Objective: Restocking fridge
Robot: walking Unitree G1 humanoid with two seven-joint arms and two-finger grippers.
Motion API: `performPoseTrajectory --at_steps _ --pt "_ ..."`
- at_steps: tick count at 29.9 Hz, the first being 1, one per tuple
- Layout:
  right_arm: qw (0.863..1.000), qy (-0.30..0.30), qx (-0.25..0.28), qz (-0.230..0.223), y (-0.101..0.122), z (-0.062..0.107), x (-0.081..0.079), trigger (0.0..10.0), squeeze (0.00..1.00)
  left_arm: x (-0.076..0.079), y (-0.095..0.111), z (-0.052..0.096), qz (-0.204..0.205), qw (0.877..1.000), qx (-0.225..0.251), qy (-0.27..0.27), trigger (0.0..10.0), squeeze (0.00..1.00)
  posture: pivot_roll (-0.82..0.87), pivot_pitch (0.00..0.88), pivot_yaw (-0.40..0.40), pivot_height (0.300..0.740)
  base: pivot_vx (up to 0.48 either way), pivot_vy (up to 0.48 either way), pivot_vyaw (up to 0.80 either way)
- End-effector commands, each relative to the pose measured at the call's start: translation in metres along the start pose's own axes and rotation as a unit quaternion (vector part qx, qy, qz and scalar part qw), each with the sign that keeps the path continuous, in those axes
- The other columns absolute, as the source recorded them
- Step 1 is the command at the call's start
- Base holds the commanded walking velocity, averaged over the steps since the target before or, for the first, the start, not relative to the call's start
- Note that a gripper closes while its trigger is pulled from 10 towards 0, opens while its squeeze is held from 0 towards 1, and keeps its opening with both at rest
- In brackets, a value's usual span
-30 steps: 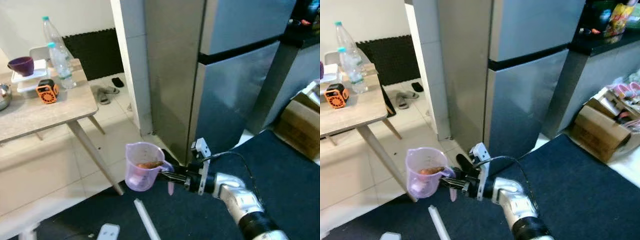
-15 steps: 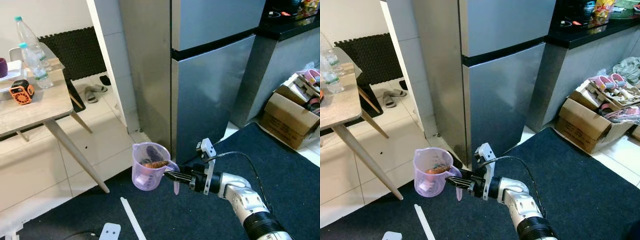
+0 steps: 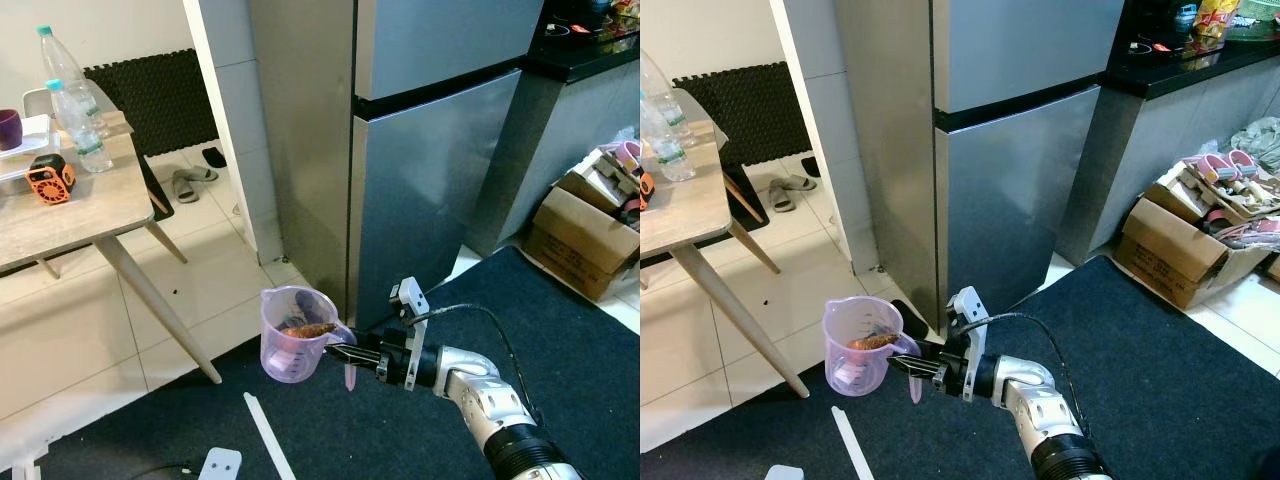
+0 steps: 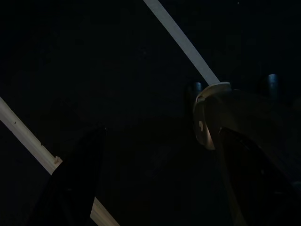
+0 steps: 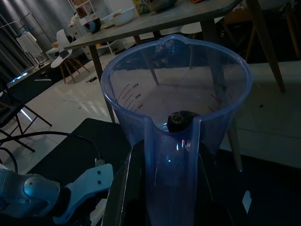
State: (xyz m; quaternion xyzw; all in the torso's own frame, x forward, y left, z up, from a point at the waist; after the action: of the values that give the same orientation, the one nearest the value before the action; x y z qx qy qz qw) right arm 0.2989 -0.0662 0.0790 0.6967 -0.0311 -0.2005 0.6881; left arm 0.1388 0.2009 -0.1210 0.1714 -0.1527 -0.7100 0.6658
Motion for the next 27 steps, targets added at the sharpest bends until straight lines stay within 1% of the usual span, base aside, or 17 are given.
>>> performPoseTrajectory --at_steps 1,6,16,27 --pt "1.0 0.007 0.0 0.002 0.0012 -0.0031 -0.0013 10.0 0.0 -0.0026 -0.0034 0.0007 -0.001 1.0 -0.007 0.0 10.0 0.0 0.01 0.0 0.037 0.74 0.274 0.0 0.0" --pt "1.0 0.006 0.003 0.0 0.0015 -0.0038 -0.0014 10.0 0.0 -0.003 -0.0043 0.0009 0.0 1.0 -0.009 -0.001 10.0 0.0 0.01 0.0 0.038 0.74 0.283 0.0 0.0" --pt "1.0 0.006 0.005 -0.001 0.0014 -0.0055 -0.0022 10.0 0.0 -0.003 -0.0049 0.001 -0.003 1.0 -0.01 -0.002 10.0 0.0 0.01 0.0 0.041 0.74 0.405 0.0 0.0" --pt "1.0 0.007 0.005 -0.001 0.0023 -0.0057 -0.0019 10.0 0.0 0.0016 -0.0044 0.0003 0.0 1.0 -0.01 -0.004 10.0 0.0 0.01 0.0 0.035 0.74 0.41 0.0 0.0"
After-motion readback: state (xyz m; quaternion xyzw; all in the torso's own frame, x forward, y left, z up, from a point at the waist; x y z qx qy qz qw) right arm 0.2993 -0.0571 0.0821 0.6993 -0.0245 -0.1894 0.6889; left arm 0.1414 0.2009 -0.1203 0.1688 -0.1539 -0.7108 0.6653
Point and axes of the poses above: a point about 5 cm out from each wrist's last joint towards the gripper, its own z axis pointing back from the gripper into the wrist, its own y axis along the axis of the wrist's last joint, x = y × z, the point moved 2 cm from there along -z, pointing out of the wrist towards the gripper, and after that the axes turned 3 degrees about z, right-handed, at the moved point
